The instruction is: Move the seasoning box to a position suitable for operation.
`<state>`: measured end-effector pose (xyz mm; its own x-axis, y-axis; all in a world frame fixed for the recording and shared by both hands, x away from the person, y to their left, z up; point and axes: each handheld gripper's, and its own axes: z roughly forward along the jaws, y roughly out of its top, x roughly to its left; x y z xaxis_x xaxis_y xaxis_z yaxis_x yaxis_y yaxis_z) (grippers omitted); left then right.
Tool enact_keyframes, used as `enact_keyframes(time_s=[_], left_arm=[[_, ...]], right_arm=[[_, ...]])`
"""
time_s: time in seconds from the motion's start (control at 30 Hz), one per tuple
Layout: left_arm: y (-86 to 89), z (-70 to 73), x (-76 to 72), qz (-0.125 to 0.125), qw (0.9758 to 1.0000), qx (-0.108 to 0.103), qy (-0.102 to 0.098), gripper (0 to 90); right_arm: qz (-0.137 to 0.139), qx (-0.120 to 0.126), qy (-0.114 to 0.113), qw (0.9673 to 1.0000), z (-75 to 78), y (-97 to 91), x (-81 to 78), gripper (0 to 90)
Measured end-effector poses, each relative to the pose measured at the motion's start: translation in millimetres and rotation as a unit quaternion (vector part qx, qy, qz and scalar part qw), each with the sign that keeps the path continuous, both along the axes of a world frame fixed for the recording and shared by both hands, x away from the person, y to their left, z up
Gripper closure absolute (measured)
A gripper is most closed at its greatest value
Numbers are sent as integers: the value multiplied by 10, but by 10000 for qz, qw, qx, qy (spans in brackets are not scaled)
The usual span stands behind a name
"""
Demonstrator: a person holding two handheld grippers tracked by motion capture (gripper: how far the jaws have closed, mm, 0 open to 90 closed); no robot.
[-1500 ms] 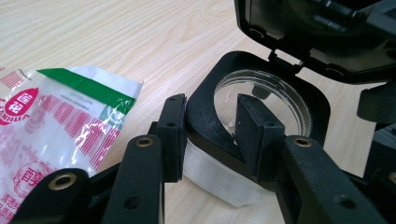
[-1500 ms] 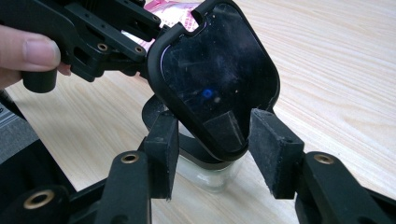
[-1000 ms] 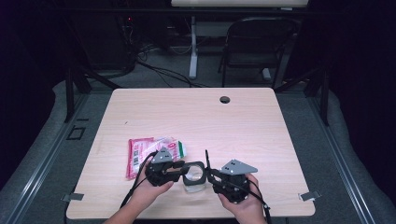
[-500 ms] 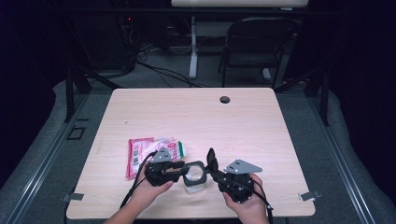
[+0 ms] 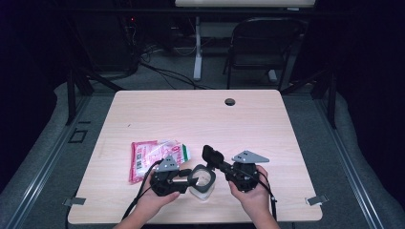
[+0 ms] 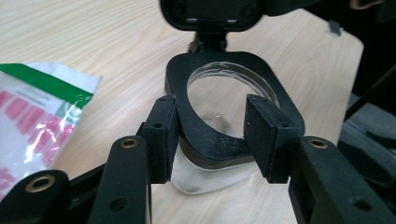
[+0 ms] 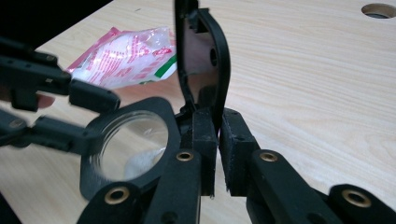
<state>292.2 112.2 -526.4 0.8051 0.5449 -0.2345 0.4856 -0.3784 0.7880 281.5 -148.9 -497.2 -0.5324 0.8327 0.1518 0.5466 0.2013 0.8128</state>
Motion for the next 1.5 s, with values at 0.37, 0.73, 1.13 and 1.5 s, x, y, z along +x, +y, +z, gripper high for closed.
enact_keyframes(time_s=[0.37, 0.73, 1.13, 1.5], left_arm=[[-32, -20, -35, 77, 9999, -104, -57, 518], [46, 69, -29, 85, 9993, -305, -182, 514], [478, 128, 159, 819, 9948, 126, -587, 539], [509, -65, 228, 979, 9914, 614, -618, 535]], right_arm=[[-21, 101, -72, 9999, -32, 8, 110, 835], [11, 113, -115, 9999, -46, -6, 98, 728], [-28, 72, -31, 10000, -75, 0, 85, 802], [-19, 59, -66, 10000, -87, 25, 151, 808]])
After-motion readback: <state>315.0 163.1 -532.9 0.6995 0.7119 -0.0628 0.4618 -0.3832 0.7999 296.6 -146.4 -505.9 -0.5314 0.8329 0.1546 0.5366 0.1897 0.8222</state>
